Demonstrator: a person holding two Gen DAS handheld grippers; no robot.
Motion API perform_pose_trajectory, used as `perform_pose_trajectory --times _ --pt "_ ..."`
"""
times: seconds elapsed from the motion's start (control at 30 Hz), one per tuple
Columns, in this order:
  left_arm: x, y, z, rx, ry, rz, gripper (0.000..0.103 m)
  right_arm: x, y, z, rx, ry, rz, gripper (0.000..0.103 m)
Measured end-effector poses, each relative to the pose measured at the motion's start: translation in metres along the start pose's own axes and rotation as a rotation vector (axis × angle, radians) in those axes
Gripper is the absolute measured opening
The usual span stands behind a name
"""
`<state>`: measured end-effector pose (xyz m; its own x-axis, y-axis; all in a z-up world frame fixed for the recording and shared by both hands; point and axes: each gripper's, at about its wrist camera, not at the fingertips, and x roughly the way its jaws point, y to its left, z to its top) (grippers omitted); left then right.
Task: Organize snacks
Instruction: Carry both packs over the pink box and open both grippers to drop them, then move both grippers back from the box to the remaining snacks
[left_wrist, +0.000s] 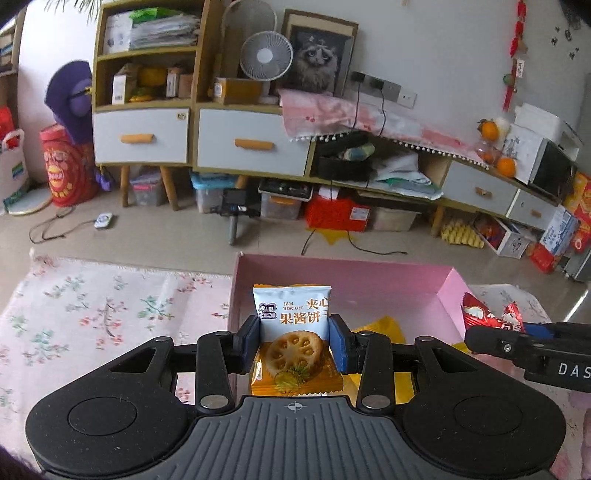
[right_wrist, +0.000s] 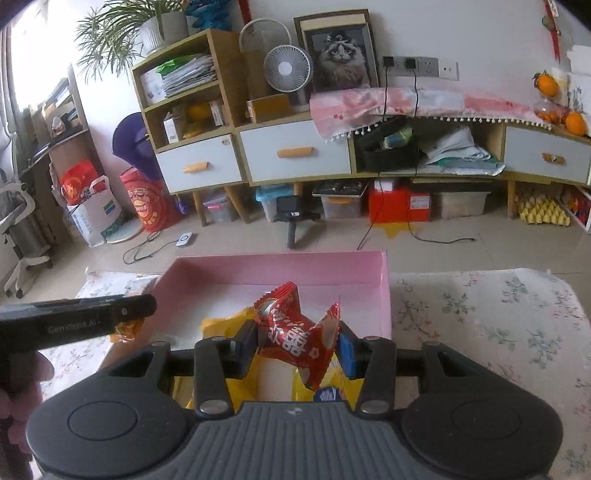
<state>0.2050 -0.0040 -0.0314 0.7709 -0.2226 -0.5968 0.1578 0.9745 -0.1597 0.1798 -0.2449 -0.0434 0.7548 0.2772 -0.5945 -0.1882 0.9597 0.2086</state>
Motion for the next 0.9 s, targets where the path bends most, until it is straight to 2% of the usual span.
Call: perform_pose_trajectory --times 0.23,0.37,0.43,0.5,0.53,0.57,0.67,0.9 --pt "0.021 -0.005 -0.010 0.057 0.006 0.022 0.037 0.020 -0.007 -0.005 0.021 0.019 -0.014 0.029" --pt "0.022 -0.006 -0.013 0.062 -0.003 0.010 0.037 0.022 -0.012 -0.009 0.035 0.023 -0.031 0.030" --pt "0.021 -0.007 -0.015 0.070 -0.015 -0.006 0.038 0.022 -0.016 -0.008 0.050 0.014 -0.026 0.032" --pt "0.019 -0.009 -0.015 0.083 -0.031 -0.003 0.040 0.019 -0.017 -0.008 0.072 -0.007 -0.019 0.040" --pt "0.019 -0.010 -0.014 0.087 -0.032 -0.004 0.044 0.017 -0.018 -0.007 0.080 -0.013 -0.020 0.046" --pt "0.018 -0.011 -0.013 0.091 -0.026 -0.007 0.057 0.015 -0.018 -0.006 0.082 -0.022 -0.023 0.054" --pt "0.013 -0.012 -0.011 0.091 -0.015 -0.006 0.074 0.007 -0.016 -0.001 0.077 -0.027 -0.028 0.058" --pt "-0.009 -0.016 -0.006 0.096 0.021 0.011 0.082 -0.015 -0.010 0.004 0.066 -0.019 -0.046 0.071"
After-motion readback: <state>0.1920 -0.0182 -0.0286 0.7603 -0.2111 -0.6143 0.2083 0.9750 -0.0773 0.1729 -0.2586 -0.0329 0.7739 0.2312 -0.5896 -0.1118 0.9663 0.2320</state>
